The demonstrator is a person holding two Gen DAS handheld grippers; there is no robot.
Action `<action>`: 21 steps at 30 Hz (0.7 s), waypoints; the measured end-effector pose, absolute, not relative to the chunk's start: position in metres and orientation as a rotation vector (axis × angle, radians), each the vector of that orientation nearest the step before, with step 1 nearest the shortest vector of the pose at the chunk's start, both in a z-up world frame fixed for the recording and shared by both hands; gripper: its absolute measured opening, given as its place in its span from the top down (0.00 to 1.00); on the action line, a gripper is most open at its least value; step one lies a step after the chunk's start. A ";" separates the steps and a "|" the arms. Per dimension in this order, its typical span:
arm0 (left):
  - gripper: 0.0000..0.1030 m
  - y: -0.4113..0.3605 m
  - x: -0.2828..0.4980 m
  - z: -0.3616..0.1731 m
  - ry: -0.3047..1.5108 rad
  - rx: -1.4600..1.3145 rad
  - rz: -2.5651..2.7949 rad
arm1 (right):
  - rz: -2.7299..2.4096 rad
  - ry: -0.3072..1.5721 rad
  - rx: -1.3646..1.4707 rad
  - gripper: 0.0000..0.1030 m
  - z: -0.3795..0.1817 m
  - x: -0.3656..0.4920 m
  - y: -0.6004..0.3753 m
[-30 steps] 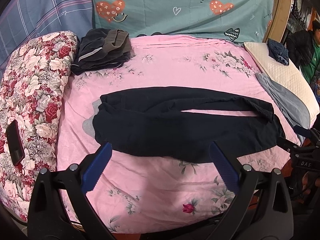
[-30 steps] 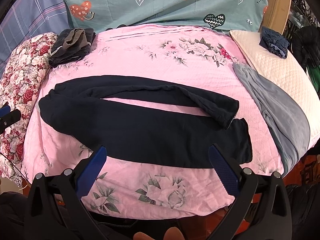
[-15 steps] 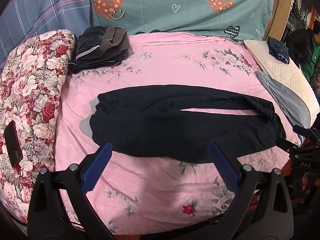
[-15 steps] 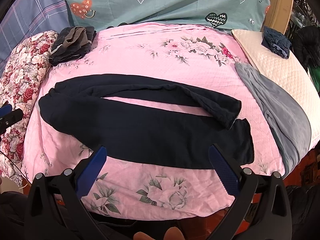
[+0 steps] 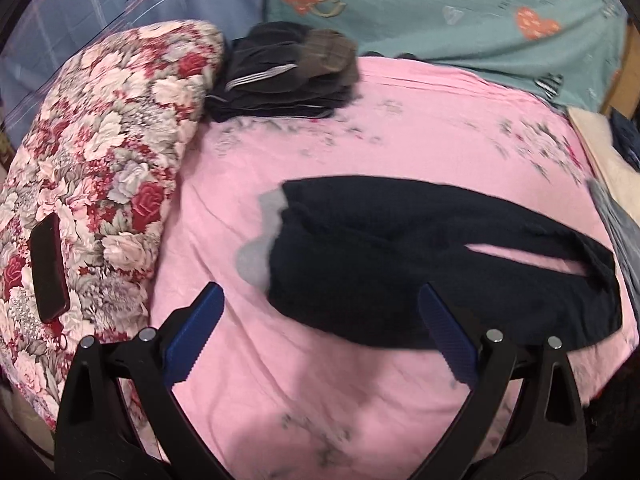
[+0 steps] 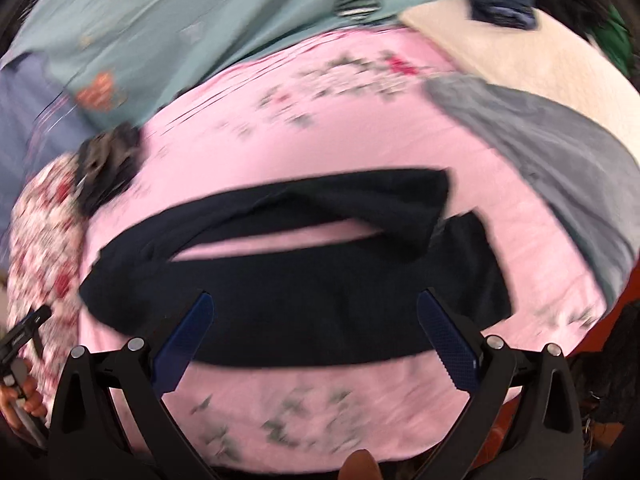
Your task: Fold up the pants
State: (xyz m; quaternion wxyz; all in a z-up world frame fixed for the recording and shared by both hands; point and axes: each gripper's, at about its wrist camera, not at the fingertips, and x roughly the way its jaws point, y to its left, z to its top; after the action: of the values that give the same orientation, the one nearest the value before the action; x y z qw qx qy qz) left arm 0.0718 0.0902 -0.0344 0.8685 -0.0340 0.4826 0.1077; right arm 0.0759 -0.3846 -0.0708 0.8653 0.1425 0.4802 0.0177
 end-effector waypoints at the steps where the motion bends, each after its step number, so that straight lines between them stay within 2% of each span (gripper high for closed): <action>1: 0.04 0.101 0.081 -0.039 1.016 -0.082 0.245 | 0.014 0.997 0.296 0.01 -0.072 0.083 -0.393; 9: 0.04 0.177 0.174 -0.086 1.088 -0.150 0.367 | -0.104 1.004 0.302 0.01 -0.112 0.168 -0.458; 13: 0.04 0.207 0.204 -0.124 1.194 -0.316 0.315 | -0.148 1.088 0.304 0.01 -0.151 0.206 -0.483; 21: 0.04 0.203 0.232 -0.177 1.350 -0.441 0.141 | -0.043 1.214 0.320 0.01 -0.196 0.229 -0.478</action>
State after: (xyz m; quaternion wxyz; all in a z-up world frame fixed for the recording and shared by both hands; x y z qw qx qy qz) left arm 0.2324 0.2029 -0.1772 0.7559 -0.2025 0.6192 0.0645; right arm 0.2285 -0.4784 -0.1956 0.8092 0.1495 0.5678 -0.0202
